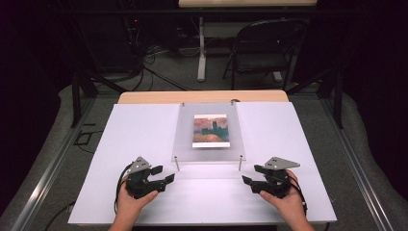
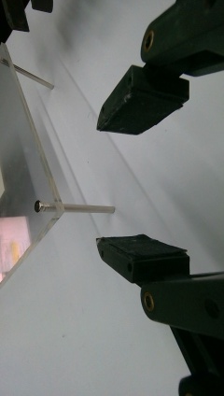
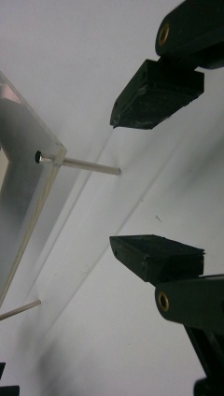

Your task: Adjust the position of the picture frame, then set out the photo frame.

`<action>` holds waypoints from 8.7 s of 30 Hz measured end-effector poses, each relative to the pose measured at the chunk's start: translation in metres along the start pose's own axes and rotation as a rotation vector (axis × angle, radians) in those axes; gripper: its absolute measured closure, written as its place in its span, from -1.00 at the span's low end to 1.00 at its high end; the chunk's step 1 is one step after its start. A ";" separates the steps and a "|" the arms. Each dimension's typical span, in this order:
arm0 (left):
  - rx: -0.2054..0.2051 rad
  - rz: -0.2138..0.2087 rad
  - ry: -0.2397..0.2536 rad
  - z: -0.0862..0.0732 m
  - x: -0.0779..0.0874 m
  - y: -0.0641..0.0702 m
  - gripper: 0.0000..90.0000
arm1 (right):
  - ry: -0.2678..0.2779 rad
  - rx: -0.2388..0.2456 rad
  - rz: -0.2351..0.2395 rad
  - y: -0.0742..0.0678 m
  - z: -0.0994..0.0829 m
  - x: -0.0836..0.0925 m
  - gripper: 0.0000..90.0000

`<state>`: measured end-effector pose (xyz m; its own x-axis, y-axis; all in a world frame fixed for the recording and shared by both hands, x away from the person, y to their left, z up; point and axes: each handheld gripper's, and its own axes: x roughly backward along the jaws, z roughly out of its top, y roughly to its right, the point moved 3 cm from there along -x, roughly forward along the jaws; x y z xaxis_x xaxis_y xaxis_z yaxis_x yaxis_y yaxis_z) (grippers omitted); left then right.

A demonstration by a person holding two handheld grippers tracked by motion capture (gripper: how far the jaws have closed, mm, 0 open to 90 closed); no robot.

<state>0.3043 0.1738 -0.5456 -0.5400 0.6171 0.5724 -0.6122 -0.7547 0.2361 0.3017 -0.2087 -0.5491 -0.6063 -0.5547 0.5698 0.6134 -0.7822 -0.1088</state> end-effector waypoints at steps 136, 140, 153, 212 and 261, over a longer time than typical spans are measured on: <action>0.315 0.065 -0.090 0.125 -0.156 -0.110 -0.24 | -0.067 -0.259 -0.043 0.119 0.121 -0.148 -0.22; 0.318 0.055 -0.094 0.124 -0.155 -0.110 -0.24 | -0.077 -0.271 -0.039 0.118 0.120 -0.149 -0.23; 0.327 0.045 -0.110 0.124 -0.155 -0.107 -0.26 | -0.110 -0.308 -0.009 0.116 0.116 -0.155 -0.24; 0.446 0.007 -0.182 0.127 -0.160 -0.100 -0.36 | -0.114 -0.429 0.048 0.117 0.110 -0.160 -0.33; 0.462 0.081 -0.132 0.147 -0.126 -0.082 -0.05 | -0.093 -0.426 -0.099 0.092 0.138 -0.130 -0.16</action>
<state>0.5073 0.1250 -0.5213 -0.4789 0.5412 0.6912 -0.2343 -0.8376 0.4935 0.5072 -0.1696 -0.5205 -0.5916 -0.4582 0.6634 0.2796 -0.8884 -0.3642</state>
